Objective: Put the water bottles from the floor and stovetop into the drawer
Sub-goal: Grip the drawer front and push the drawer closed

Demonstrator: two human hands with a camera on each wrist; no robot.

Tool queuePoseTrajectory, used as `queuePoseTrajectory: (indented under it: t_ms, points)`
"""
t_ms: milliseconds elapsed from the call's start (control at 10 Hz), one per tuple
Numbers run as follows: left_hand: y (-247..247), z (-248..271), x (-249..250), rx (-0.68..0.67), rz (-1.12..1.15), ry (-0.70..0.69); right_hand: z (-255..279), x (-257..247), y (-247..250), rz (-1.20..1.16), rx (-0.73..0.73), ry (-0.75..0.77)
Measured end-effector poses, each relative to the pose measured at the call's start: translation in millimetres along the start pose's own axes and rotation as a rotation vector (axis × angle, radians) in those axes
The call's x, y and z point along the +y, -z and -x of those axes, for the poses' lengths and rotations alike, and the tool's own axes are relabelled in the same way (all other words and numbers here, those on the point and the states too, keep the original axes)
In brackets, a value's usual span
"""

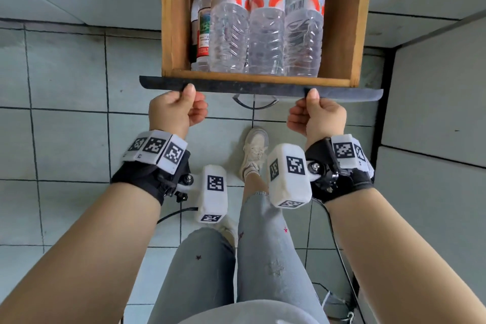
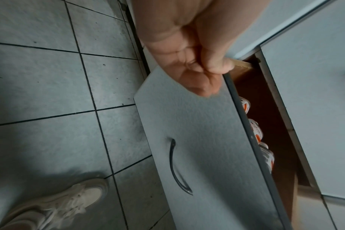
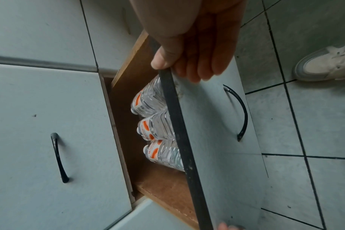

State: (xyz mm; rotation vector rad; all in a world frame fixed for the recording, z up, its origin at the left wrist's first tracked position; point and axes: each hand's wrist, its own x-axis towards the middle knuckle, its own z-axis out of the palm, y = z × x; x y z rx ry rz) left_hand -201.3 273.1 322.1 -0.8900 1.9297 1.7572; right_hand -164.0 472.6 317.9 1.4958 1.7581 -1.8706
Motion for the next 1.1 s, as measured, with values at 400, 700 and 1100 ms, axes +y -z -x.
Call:
queuePoseTrajectory:
  t_ms: [400, 700, 1100]
  points:
    - [-64, -103, 94, -0.012, -0.175, -0.067, -86, -120, -52, 0.239, -0.219, 0.129]
    - [-91, -147, 154, -0.067, -0.127, -0.016, -130, -191, -74, 0.269, -0.278, 0.068]
    - [-83, -97, 155, -0.139, 0.099, 0.051, -75, -203, -70, 0.346, -0.246, 0.132]
